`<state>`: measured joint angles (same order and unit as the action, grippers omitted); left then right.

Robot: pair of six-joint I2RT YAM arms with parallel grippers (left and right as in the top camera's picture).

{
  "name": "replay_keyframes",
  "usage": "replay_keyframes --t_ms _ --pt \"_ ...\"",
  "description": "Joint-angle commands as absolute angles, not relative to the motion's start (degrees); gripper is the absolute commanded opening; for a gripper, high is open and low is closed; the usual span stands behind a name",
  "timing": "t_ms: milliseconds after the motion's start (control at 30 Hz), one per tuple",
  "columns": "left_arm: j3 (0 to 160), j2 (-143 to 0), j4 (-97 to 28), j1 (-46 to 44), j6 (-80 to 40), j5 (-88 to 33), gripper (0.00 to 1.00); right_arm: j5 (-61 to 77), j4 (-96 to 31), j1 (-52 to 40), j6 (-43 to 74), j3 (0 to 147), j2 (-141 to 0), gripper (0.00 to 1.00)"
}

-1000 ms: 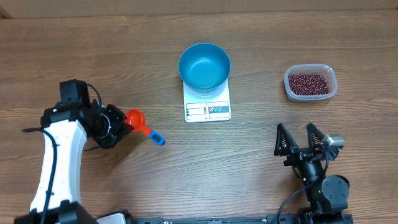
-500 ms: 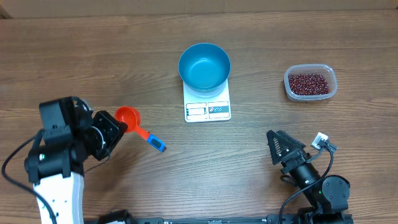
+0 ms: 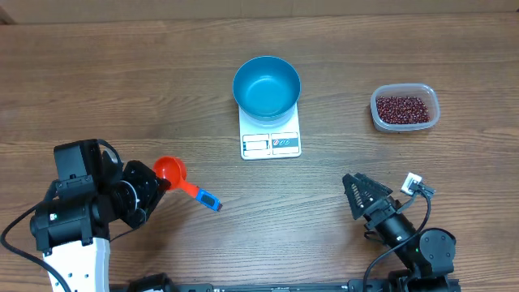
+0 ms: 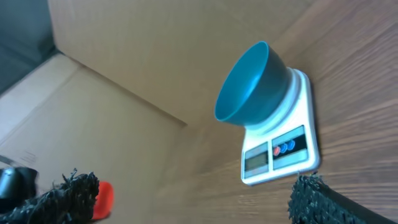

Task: Scoop item into bowl and weigh 150g on scale

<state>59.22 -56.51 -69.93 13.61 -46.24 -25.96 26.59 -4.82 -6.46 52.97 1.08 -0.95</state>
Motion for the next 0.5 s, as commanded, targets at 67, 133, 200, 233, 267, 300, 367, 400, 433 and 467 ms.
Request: replay_keyframes --t_ms 67,133,200,233,267,300,367,400,433,467 --pt "59.53 -56.14 -70.08 13.74 -47.53 -28.42 0.04 27.11 -10.5 -6.74 46.68 6.83 -6.17 1.0" --pt "59.53 -56.14 -70.3 13.74 -49.21 -28.4 0.04 27.11 -13.58 -6.74 45.78 9.96 -9.61 1.0" --pt "59.51 -56.14 -70.46 13.65 -51.24 -28.36 0.04 27.64 -17.78 -6.74 44.64 14.17 -14.22 1.0" --pt "59.51 -56.14 -70.39 13.43 -52.29 -28.29 0.04 28.53 -20.32 -6.74 43.44 16.75 -16.93 1.0" --pt "59.51 -56.14 -70.39 13.3 -53.21 -28.34 0.04 29.71 -22.44 -6.74 42.61 19.14 -19.31 1.0" --pt "59.51 -56.14 -70.43 13.02 -54.39 -28.36 0.04 31.31 -24.86 -6.74 42.26 22.02 -22.04 1.0" --pt "59.46 -56.14 -70.46 12.36 -55.9 -28.38 0.04 35.83 -28.01 -6.74 42.28 26.81 -26.57 1.0" --pt "59.42 -56.14 -70.41 11.81 -56.93 -28.34 0.04 39.75 -28.73 -6.74 41.91 29.17 -28.99 1.0" --pt "59.37 -56.14 -70.35 11.29 -57.76 -28.32 0.04 43.77 -28.45 -6.74 41.36 30.76 -30.89 1.0" --pt "59.33 -56.18 -70.22 10.63 -58.85 -28.27 0.04 47.68 -27.24 -6.74 41.19 31.99 -32.77 1.0"
